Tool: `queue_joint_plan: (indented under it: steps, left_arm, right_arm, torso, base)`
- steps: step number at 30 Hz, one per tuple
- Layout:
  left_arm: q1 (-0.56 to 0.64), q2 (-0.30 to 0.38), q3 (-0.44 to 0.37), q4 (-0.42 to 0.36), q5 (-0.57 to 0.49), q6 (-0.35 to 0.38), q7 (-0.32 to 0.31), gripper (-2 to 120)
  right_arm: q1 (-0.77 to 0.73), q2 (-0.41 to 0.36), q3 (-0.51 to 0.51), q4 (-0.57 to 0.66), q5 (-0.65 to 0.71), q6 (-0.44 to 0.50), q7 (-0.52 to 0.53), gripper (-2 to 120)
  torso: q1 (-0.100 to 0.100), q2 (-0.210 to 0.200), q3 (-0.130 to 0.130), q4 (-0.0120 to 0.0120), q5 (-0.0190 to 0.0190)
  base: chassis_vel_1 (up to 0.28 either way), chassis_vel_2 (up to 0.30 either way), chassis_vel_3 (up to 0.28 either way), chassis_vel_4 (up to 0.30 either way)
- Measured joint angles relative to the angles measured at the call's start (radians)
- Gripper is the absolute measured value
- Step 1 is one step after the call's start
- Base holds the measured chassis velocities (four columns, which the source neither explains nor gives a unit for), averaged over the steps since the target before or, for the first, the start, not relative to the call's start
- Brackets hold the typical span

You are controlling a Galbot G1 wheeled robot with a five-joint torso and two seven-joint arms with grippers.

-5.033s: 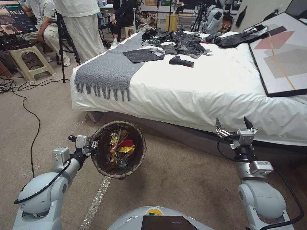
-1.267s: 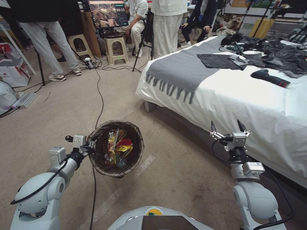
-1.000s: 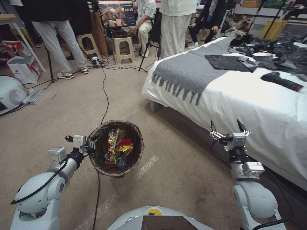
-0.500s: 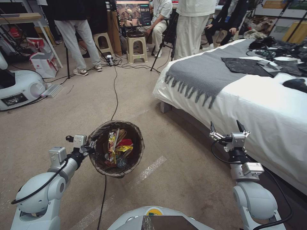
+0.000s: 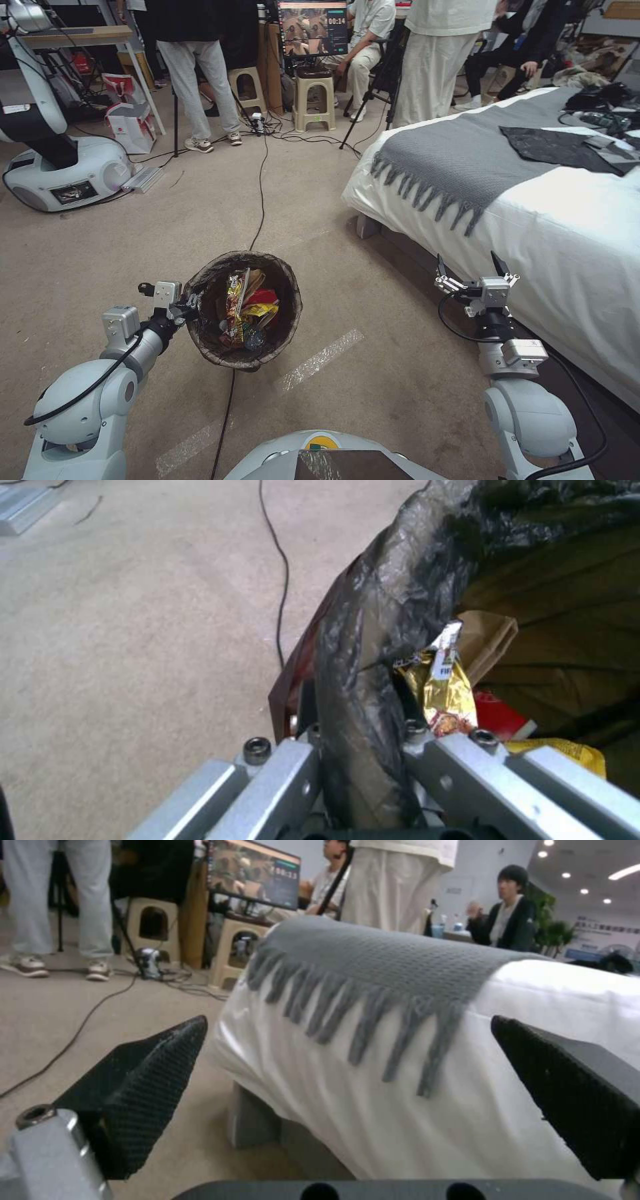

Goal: Pick up the trash bin, then pick up the garbage from the floor and place it into the trash bin.

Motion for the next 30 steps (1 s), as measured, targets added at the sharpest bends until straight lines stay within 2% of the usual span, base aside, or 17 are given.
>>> queue_joint_plan:
  steps: [30]
  left_arm:
    - [-0.002, -0.005, -0.008, 0.004, -0.016, 0.000, -0.003, 0]
  right_arm:
    - [0.010, 0.001, -0.006, -0.011, -0.006, 0.002, -0.003, 100]
  torso:
    - [0.000, 0.000, 0.000, 0.0000, 0.0000]
  base:
    - [0.053, 0.052, 0.047, 0.043]
